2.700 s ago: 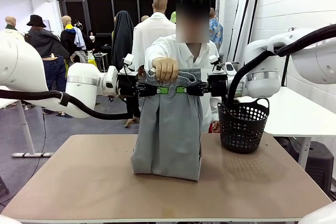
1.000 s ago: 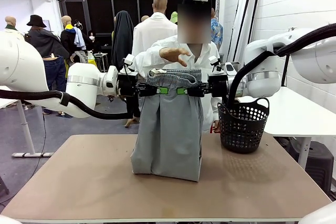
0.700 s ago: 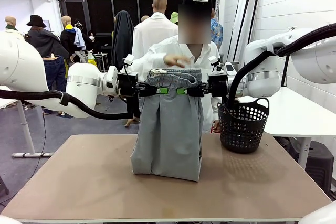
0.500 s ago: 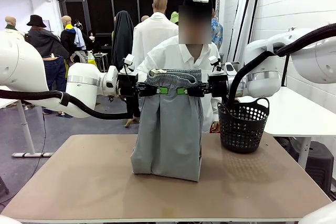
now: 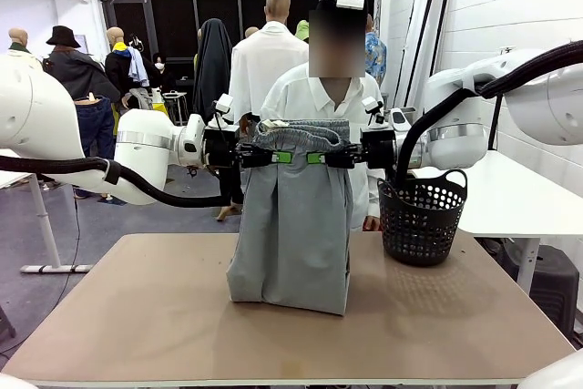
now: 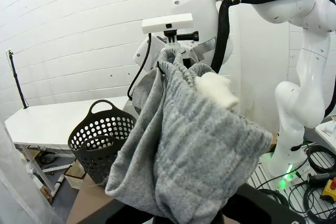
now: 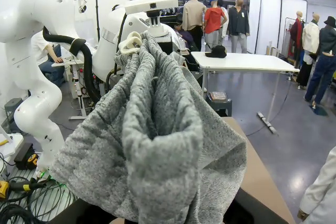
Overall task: Fold the training pants.
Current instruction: Fold the Training pants in half.
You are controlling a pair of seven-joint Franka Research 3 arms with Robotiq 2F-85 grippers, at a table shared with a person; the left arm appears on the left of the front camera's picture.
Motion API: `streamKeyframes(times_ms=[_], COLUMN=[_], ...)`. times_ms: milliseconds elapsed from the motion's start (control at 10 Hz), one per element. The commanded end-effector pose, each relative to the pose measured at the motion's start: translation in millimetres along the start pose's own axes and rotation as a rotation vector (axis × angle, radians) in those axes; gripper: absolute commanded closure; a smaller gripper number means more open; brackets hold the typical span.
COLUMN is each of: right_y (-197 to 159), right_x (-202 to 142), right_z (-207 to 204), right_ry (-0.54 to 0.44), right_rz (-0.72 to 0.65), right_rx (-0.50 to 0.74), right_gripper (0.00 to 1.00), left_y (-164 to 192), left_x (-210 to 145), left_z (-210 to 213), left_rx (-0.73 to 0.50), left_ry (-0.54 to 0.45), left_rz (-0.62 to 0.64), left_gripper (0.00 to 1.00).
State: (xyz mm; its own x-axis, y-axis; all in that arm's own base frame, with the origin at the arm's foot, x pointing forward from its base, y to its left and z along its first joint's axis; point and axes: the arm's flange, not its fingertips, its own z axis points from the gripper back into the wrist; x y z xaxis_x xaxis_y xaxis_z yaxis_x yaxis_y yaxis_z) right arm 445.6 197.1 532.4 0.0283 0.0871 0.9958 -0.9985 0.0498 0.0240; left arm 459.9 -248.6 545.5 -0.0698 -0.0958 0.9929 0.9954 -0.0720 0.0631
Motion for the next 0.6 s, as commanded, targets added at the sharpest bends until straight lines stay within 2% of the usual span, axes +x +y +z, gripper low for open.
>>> streamKeyframes(times_ms=[0,500], right_y=[1.9,1.9], right_x=[0.9,0.9], right_z=[-2.1,-2.1], right_ry=[-0.015,-0.015], right_rz=[-0.006,-0.006], right_rx=[-0.011,-0.011], right_gripper=[1.00,1.00], left_y=[-3.7,-3.7], left_x=[2.2,2.2], left_z=[-0.3,-0.3], left_rx=[0.001,0.001], left_ry=[-0.035,-0.035], left_rz=[-0.017,-0.017], left_gripper=[1.00,1.00])
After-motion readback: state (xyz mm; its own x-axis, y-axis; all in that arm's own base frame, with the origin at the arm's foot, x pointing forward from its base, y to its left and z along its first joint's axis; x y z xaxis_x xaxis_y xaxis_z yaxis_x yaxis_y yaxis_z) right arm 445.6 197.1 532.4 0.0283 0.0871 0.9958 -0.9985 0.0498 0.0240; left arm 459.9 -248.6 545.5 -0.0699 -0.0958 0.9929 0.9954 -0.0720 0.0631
